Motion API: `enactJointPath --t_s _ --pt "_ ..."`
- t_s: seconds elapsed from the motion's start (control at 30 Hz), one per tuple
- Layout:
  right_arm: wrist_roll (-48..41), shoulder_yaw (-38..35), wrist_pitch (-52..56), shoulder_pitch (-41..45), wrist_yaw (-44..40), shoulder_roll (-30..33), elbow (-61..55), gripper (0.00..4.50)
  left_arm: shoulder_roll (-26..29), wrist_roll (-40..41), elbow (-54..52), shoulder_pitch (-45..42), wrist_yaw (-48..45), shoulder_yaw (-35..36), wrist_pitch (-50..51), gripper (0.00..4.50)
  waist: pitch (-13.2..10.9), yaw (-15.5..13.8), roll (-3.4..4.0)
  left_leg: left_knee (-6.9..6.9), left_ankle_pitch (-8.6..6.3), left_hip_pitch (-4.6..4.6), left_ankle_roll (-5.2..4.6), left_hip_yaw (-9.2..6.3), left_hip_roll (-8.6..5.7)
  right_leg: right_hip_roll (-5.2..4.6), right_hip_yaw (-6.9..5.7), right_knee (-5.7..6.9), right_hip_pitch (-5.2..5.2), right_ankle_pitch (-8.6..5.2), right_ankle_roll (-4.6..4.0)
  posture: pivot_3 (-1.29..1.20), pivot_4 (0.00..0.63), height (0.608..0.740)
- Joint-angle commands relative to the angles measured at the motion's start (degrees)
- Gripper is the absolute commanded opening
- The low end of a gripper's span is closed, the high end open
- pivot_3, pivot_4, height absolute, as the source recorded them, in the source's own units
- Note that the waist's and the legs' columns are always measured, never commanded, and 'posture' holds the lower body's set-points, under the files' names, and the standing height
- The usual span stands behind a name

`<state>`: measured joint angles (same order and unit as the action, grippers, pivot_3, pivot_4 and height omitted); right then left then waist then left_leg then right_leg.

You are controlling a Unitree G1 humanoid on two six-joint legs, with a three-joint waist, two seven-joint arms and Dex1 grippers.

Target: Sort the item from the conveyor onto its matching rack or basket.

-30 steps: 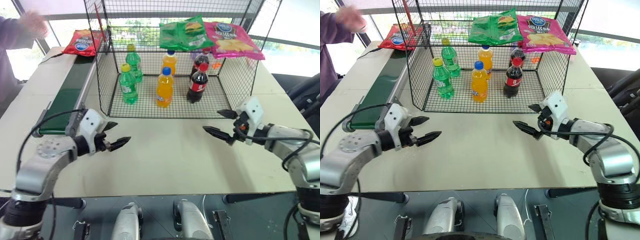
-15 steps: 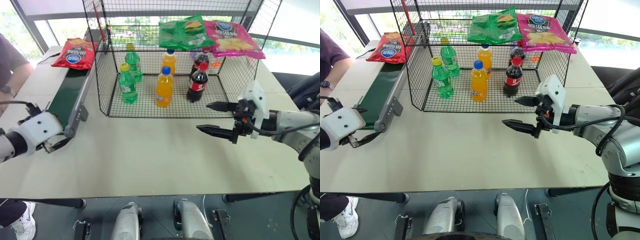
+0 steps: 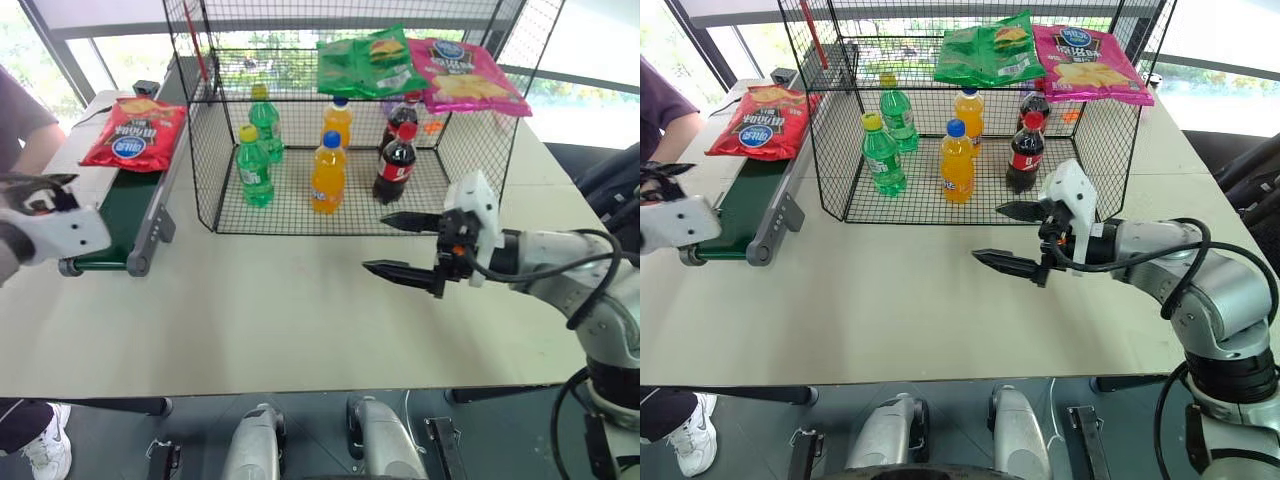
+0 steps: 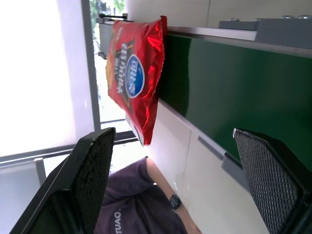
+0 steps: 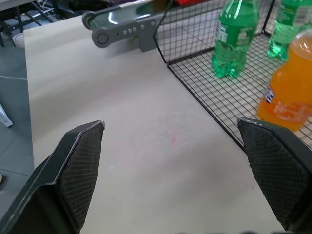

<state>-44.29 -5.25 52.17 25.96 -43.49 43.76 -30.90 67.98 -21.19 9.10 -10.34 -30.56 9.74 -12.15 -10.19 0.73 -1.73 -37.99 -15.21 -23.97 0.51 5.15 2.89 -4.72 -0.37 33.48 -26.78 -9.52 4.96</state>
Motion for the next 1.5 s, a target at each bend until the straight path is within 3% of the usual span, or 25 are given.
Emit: enactJointPath --t_s 0.03,0.73,0.83,1.07,1.4,1.5 --pt "-0.73 -1.96 0.03 -0.37 1.47 0.73 -2.36 4.50 0.83 -2.52 2.64 -2.99 1.42 -1.76 -1.37 4.06 0.00 0.00 0.00 0.00 0.00 -0.01 0.00 0.01 0.00 0.00 0.00 0.00 0.00 0.00 0.00 0.00 0.150 0.740" --pt "0.42 -3.32 -1.33 -2.31 3.00 3.06 -2.49 4.50 -0.20 -9.96 9.31 -9.12 3.74 -9.27 0.08 4.06 0.01 -0.17 -0.01 -0.16 0.01 0.49 -0.01 0.00 0.02 0.02 0.01 0.58 0.21 -0.03 0.00 0.00 0.150 0.740" --pt "0.63 -3.39 -1.43 -2.23 3.03 3.19 -2.39 4.50 -1.27 -10.13 10.19 -11.29 3.74 -10.76 -0.11 3.28 0.01 -0.13 -0.02 -0.16 0.01 0.52 -0.01 0.00 0.02 0.02 0.01 0.58 0.25 -0.03 0.00 0.00 0.150 0.740" --pt "1.43 -3.12 -1.84 -1.74 2.83 3.19 -1.70 4.50 -1.93 -10.14 9.85 -11.57 4.12 -11.70 0.58 0.17 0.01 -0.01 -0.03 -0.16 0.01 0.49 -0.02 0.01 0.02 0.02 0.01 0.58 0.24 -0.03 0.02 0.00 0.150 0.740" --pt "3.20 -2.35 -3.55 -1.27 1.92 3.04 -0.22 4.50 -3.47 -8.01 5.96 -9.69 7.96 -8.45 -0.50 0.06 0.01 -0.14 -0.04 -0.19 0.02 0.51 -0.02 0.00 0.02 0.02 0.01 0.59 0.27 -0.03 0.02 0.00 0.150 0.740" --pt "4.60 -3.15 -4.87 -0.65 0.38 4.79 1.44 4.50 -2.59 -7.39 0.18 -5.87 10.82 -0.92 3.34 0.06 0.00 -0.06 -0.06 -0.19 0.02 0.50 -0.02 0.00 0.02 0.02 0.01 0.60 0.26 -0.03 0.02 0.00 0.150 0.740"
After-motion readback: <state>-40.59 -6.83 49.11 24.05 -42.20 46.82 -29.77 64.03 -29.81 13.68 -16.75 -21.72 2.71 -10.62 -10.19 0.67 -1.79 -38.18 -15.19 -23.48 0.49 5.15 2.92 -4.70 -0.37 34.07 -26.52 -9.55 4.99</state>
